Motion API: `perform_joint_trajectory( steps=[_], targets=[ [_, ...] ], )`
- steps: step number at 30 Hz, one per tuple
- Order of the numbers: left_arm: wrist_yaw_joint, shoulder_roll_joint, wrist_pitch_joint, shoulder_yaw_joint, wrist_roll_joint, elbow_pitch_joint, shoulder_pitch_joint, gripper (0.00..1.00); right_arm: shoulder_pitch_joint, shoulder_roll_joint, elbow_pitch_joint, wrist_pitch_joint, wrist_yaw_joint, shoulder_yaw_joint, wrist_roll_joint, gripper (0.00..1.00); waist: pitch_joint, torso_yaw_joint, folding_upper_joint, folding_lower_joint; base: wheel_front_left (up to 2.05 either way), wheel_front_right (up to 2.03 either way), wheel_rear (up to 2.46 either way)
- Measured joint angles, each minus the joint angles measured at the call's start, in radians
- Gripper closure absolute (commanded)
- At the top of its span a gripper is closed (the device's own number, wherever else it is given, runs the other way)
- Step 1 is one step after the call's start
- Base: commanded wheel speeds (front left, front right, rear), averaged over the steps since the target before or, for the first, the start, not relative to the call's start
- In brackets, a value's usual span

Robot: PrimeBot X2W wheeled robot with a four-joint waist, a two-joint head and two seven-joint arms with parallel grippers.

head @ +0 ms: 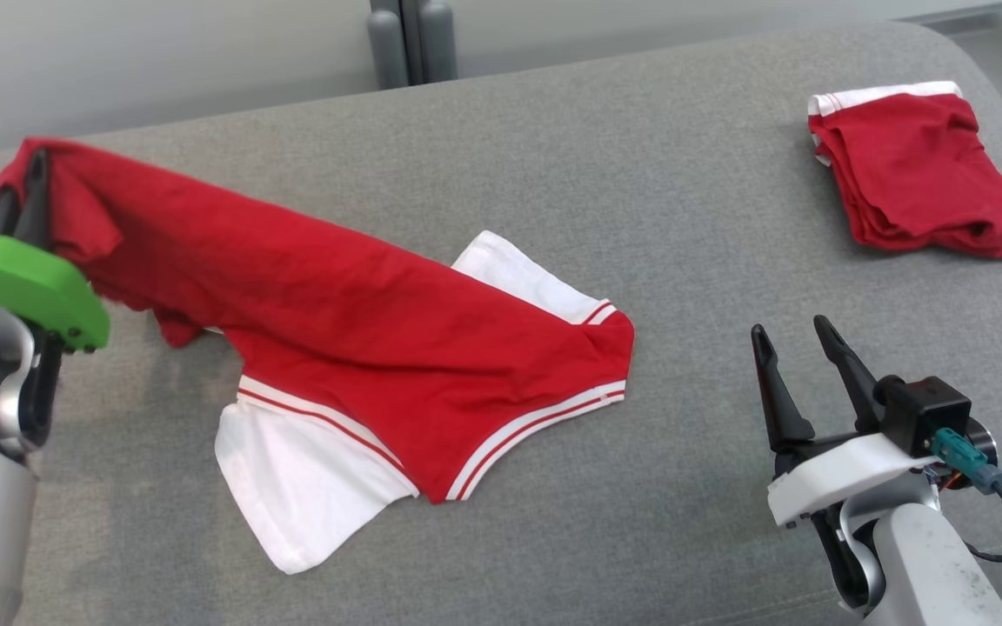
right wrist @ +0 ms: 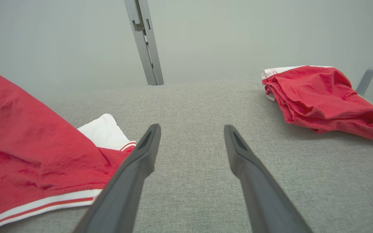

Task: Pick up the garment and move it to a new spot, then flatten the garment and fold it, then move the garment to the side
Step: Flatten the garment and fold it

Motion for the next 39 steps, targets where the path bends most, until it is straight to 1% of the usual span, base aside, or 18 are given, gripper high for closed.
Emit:
perform_joint_trajectory(
  steps=[1, 2, 3, 4, 5, 13, 17, 22, 25, 29, 34, 39],
  targets=[
    [-0.002, 0.005, -0.008, 0.001, 0.001, 0.029, 0.000, 1.00, -0.001, 0.000, -0.001, 0.000, 0.000, 0.003, 0.000, 0.00, 0.006, -0.002, 0.0000, 0.0000, 0.00, 0.00, 0.00],
    [-0.009, 0.009, -0.016, 0.002, 0.001, 0.063, 0.000, 0.93, -0.002, 0.000, -0.002, 0.000, 0.000, 0.006, -0.002, 0.00, 0.013, -0.006, 0.0000, 0.0000, 0.00, 0.00, 0.00],
    [-0.017, 0.012, -0.025, -0.002, 0.002, 0.091, 0.000, 0.61, -0.004, 0.000, -0.002, 0.000, 0.000, 0.009, -0.002, 0.00, 0.020, -0.009, 0.0000, 0.0000, 0.00, 0.00, 0.00],
    [-0.021, 0.012, -0.035, -0.004, 0.003, 0.110, -0.001, 0.33, -0.006, 0.000, -0.002, 0.000, 0.000, 0.011, -0.005, 0.00, 0.025, -0.011, 0.0000, 0.0000, 0.00, 0.00, 0.00],
    [-0.027, 0.013, -0.050, -0.009, 0.009, 0.133, -0.005, 0.00, -0.009, 0.000, -0.003, 0.000, 0.000, 0.012, -0.006, 0.00, 0.033, -0.013, 0.0000, 0.0000, 0.00, 0.00, 0.00],
    [-0.065, 0.023, -0.123, -0.049, 0.020, 0.243, -0.056, 0.00, -0.017, 0.000, -0.006, 0.000, 0.000, 0.024, -0.008, 0.00, 0.066, -0.020, 0.0000, 0.0000, 0.00, 0.00, 0.00],
    [-0.072, 0.038, -0.165, -0.056, 0.012, 0.263, -0.062, 0.00, -0.018, 0.000, -0.006, 0.000, 0.000, 0.034, -0.009, 0.00, 0.061, -0.013, 0.0000, 0.0000, 0.00, 0.00, 0.00],
    [-0.080, 0.033, -0.233, -0.077, -0.001, 0.240, -0.052, 0.00, -0.018, 0.000, -0.006, 0.000, 0.000, 0.043, -0.009, 0.00, 0.043, -0.002, 0.0000, 0.0000, 0.00, 0.00, 0.00],
    [-0.080, 0.008, -0.273, -0.089, -0.018, 0.206, 0.005, 0.00, -0.014, 0.000, -0.002, 0.000, 0.000, 0.044, -0.012, 0.00, 0.027, 0.009, 0.0000, 0.0000, 0.00, 0.00, 0.00],
    [-0.078, -0.041, -0.305, -0.101, -0.023, 0.142, 0.102, 0.00, 0.002, 0.000, 0.003, 0.000, 0.000, 0.041, -0.017, 0.00, 0.004, 0.030, 0.0000, 0.0000, 0.00, 0.00, 0.00],
    [-0.055, -0.113, -0.315, -0.100, -0.019, 0.069, 0.242, 0.00, 0.023, 0.000, 0.021, 0.000, 0.000, 0.047, -0.026, 0.00, -0.022, 0.064, 0.0000, 0.0000, 0.00, 0.00, 0.00],
    [-0.043, -0.181, -0.319, -0.070, -0.005, -0.012, 0.339, 0.00, 0.044, 0.000, 0.070, 0.000, 0.000, 0.068, -0.029, 0.00, -0.041, 0.102, 0.0000, 0.0000, 0.00, 0.00, 0.00]
  ],
)
